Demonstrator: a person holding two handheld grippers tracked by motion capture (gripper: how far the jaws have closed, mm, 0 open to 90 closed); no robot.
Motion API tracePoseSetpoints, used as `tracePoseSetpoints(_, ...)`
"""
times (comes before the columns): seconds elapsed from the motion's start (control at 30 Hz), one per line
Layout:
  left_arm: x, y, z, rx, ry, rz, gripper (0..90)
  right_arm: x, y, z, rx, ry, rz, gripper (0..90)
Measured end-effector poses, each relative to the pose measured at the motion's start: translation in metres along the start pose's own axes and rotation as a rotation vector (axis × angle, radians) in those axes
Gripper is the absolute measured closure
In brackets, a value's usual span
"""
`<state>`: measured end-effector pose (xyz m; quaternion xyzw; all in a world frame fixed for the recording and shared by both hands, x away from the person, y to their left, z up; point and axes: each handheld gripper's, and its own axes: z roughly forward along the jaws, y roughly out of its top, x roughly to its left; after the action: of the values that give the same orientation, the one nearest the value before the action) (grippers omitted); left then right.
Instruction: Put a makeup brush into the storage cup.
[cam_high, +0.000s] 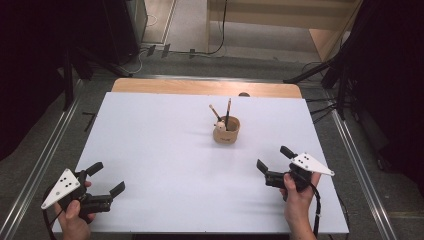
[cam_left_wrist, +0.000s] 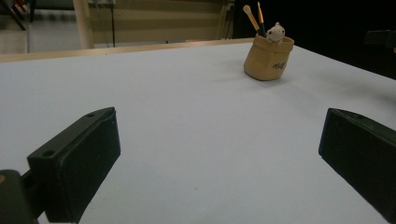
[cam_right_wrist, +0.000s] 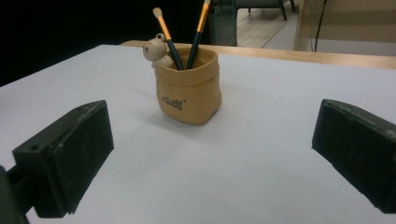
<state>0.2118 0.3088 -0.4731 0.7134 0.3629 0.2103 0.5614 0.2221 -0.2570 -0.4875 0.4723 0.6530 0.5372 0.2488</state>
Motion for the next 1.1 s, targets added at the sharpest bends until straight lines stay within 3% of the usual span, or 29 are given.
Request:
tracePoseSetpoints(0.23, -0.001, 0.000, 0.001, 0.002, 0.003, 0.005, 0.0, -0.006, -0.009, -0.018, 0.006, -0.027, -0.011, 0.0)
tracePoseSetpoints(0.37, -0.002, 0.000, 0.001, 0.004, 0.002, 0.008, 0.0, -0.008, -0.016, -0.032, -0.005, -0.023, 0.025, 0.0)
tracePoseSetpoints(0.6, 0.000, 0.000, 0.002, 0.007, 0.003, 0.004, 0.0, -0.011, -0.026, -0.051, 0.021, -0.082, -0.018, 0.0)
tracePoseSetpoints(0.97, -0.003, 0.000, 0.002, 0.017, 0.008, 0.027, 0.0, -0.026, -0.037, -0.078, 0.035, -0.118, -0.020, 0.0)
tracePoseSetpoints(1.1, 0.000, -0.001, 0.001, 0.014, 0.009, 0.023, 0.0, -0.033, -0.045, -0.090, 0.041, -0.124, 0.012, 0.0)
